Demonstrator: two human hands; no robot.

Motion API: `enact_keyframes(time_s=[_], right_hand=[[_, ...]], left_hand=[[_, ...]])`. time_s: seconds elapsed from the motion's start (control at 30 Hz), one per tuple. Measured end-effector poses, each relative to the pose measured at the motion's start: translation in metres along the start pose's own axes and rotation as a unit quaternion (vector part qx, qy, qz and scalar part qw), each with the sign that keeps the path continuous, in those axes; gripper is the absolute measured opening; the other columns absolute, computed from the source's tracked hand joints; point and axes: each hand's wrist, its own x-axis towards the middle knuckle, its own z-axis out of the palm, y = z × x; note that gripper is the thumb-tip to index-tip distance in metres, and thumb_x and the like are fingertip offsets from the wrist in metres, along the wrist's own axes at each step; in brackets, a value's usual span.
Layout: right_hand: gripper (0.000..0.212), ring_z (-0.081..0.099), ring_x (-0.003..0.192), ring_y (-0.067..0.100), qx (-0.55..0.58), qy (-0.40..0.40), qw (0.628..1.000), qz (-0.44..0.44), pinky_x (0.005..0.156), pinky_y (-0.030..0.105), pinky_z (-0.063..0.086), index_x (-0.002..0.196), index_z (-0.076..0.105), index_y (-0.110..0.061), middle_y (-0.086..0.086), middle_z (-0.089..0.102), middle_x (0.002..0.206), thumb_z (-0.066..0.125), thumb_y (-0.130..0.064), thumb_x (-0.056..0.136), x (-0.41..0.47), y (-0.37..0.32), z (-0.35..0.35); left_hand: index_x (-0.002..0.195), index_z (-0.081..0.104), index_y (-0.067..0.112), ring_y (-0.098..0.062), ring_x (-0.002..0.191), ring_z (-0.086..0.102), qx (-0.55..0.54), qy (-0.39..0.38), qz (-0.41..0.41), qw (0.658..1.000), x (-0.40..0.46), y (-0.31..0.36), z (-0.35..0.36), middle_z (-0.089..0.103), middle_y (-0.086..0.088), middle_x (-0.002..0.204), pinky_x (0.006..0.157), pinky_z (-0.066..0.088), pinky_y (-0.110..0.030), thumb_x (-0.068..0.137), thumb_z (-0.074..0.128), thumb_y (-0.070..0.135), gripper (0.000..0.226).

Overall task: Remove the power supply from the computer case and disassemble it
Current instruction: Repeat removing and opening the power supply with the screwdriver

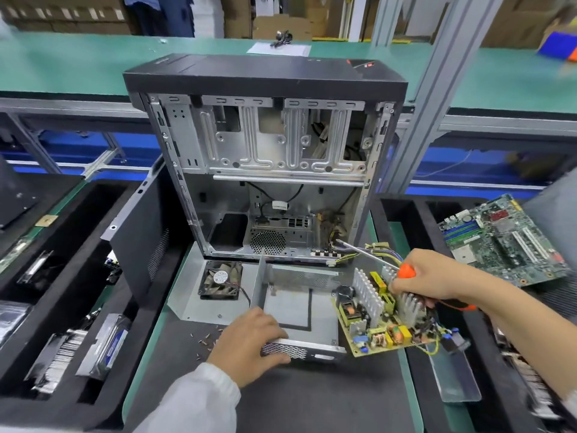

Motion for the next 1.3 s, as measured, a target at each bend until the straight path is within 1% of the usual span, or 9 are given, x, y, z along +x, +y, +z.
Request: enact_keyframes(time_s=[0.13,0.3,0.37,0.53,0.73,0.87,1.03,1.17,1.3], right_hand=[[0.047,0.05,0.034,0.015,0.015,0.029,0.999,-0.002,0.043,0.016,0.037,0.04,0.043,-0.017,0.0,0.048,0.036,0.069,-0.029,0.078,-0.018,-0.006,-0.012],[0.044,0.048,0.035,0.017,0.071,0.053,0.996,0.001,0.038,0.015,0.033,0.06,0.053,0.003,0.005,0.044,0.041,0.071,-0.035,0.076,-0.052,-0.009,-0.034],[0.043,0.045,0.032,0.015,0.09,0.063,0.994,-0.001,0.036,0.013,0.031,0.061,0.053,0.004,0.003,0.042,0.04,0.071,-0.032,0.076,-0.064,-0.011,-0.04],[0.044,0.048,0.032,0.016,0.086,0.087,0.992,0.006,0.036,0.013,0.031,0.062,0.054,0.006,0.007,0.043,0.043,0.072,-0.031,0.076,-0.076,-0.016,-0.033],[0.046,0.051,0.033,0.014,0.074,0.111,0.991,0.003,0.037,0.011,0.031,0.047,0.04,-0.015,0.0,0.045,0.032,0.068,-0.026,0.081,-0.077,-0.012,0.004],[0.047,0.052,0.031,0.011,0.064,0.111,0.992,0.01,0.039,0.016,0.038,0.048,0.035,-0.016,-0.004,0.04,0.031,0.065,-0.022,0.083,-0.074,-0.006,0.026],[0.045,0.046,0.037,0.017,0.036,0.129,0.99,0.034,0.048,0.025,0.043,0.049,0.032,-0.018,-0.003,0.037,0.04,0.063,-0.027,0.081,-0.066,0.004,0.067],[0.046,0.045,0.044,0.018,0.029,0.152,0.986,0.065,0.054,0.03,0.048,0.049,0.032,-0.018,-0.002,0.039,0.044,0.062,-0.032,0.081,-0.061,0.014,0.1],[0.042,0.043,0.045,0.015,0.025,0.155,0.984,0.087,0.053,0.028,0.045,0.053,0.035,-0.018,-0.004,0.041,0.047,0.061,-0.034,0.082,-0.056,0.017,0.128]], left_hand=[[0.113,0.061,0.023,-0.019,0.107,0.057,0.041,-0.031,-0.018,0.999,0.009,0.011,0.004,0.066,0.005,0.111,0.086,0.04,-0.029,0.101,0.045,0.033,0.022],[0.1,0.061,0.018,-0.025,0.093,0.061,0.007,0.042,-0.037,0.998,0.009,0.022,0.011,0.068,0.001,0.096,0.076,0.041,-0.029,0.101,0.046,0.034,0.022],[0.094,0.06,0.016,-0.027,0.089,0.061,-0.006,0.067,-0.042,0.997,0.021,0.026,0.009,0.068,-0.001,0.09,0.072,0.041,-0.03,0.1,0.048,0.033,0.022],[0.101,0.063,0.018,-0.025,0.093,0.061,-0.001,0.075,-0.045,0.996,0.052,0.035,0.004,0.07,0.0,0.094,0.078,0.044,-0.034,0.099,0.05,0.036,0.022],[0.101,0.062,0.02,-0.024,0.092,0.062,0.005,0.053,-0.043,0.998,0.042,0.037,0.011,0.07,0.001,0.093,0.068,0.035,-0.028,0.099,0.052,0.037,0.02],[0.113,0.061,0.022,-0.022,0.104,0.061,0.052,0.04,-0.081,0.995,0.038,0.043,0.015,0.069,0.004,0.109,0.08,0.043,-0.029,0.102,0.045,0.036,0.024],[0.107,0.06,0.017,-0.022,0.105,0.06,0.031,0.066,-0.114,0.991,0.044,0.047,0.012,0.068,0.001,0.108,0.083,0.045,-0.032,0.102,0.047,0.03,0.02],[0.128,0.058,0.016,-0.013,0.121,0.049,-0.024,0.129,-0.062,0.989,0.036,0.052,0.012,0.06,0.004,0.124,0.104,0.032,-0.021,0.097,0.053,0.015,0.031],[0.104,0.064,0.017,-0.012,0.089,0.053,-0.062,0.219,-0.067,0.971,0.029,0.074,0.009,0.06,0.006,0.093,0.085,0.043,-0.027,0.095,0.055,0.017,0.013]])
